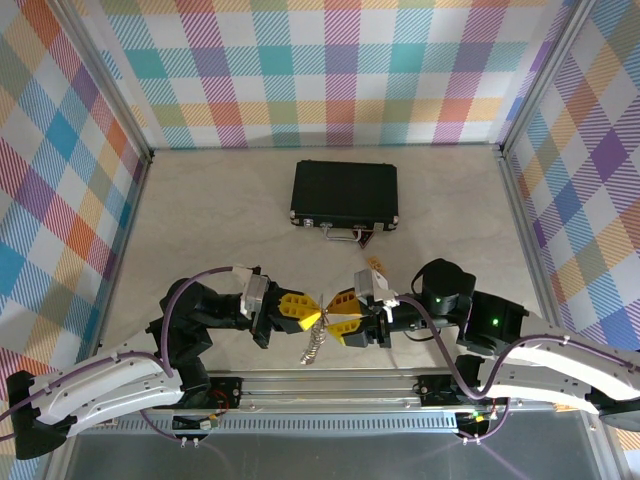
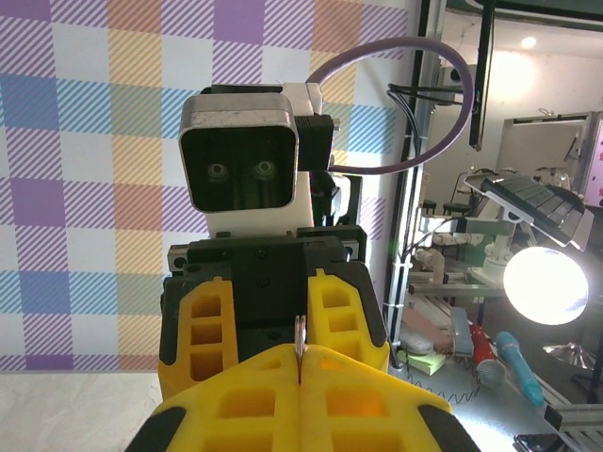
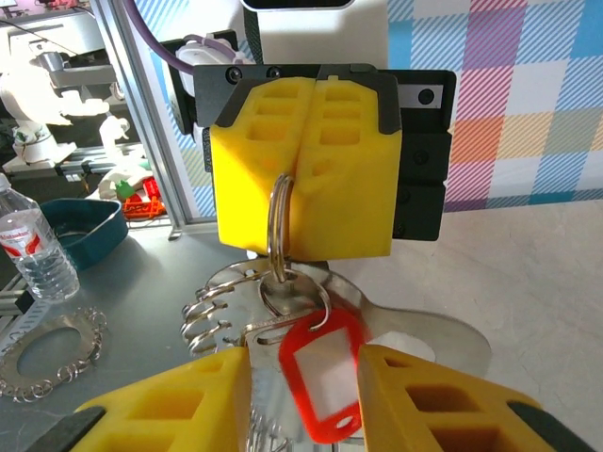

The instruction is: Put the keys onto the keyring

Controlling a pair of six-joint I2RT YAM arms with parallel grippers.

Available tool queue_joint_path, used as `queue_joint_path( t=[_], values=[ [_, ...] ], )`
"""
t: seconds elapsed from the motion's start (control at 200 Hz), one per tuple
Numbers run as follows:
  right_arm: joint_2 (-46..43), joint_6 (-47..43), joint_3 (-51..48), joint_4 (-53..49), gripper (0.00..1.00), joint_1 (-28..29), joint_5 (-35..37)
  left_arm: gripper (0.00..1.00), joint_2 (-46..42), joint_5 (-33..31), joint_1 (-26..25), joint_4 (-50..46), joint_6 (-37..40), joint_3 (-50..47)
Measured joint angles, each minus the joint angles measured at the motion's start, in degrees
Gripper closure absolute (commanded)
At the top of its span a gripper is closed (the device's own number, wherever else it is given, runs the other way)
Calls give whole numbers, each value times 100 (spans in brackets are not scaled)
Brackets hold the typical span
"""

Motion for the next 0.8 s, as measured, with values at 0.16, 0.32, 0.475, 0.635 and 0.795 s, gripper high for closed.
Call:
queue_joint_path(
  t=[0.16,0.32,0.475,0.635,0.795],
  values=[
    [52,20,-13,103,64,0,-31,100,-15,-4,0,-2,0,-9],
    [166,63,-13,197,62,0,-103,100,-63,-70,0,-4,0,-9],
    [199,107,-15,225,62,0,-105,100,-111,-133,0,-9,2,-11],
    [199,138,-28,295,60,0,-105,100,-122,-149,0,-9,0,-20],
    [199,140,-81,343,63,0,-101,100,-136,-177,0,-22,0,-24]
  ],
)
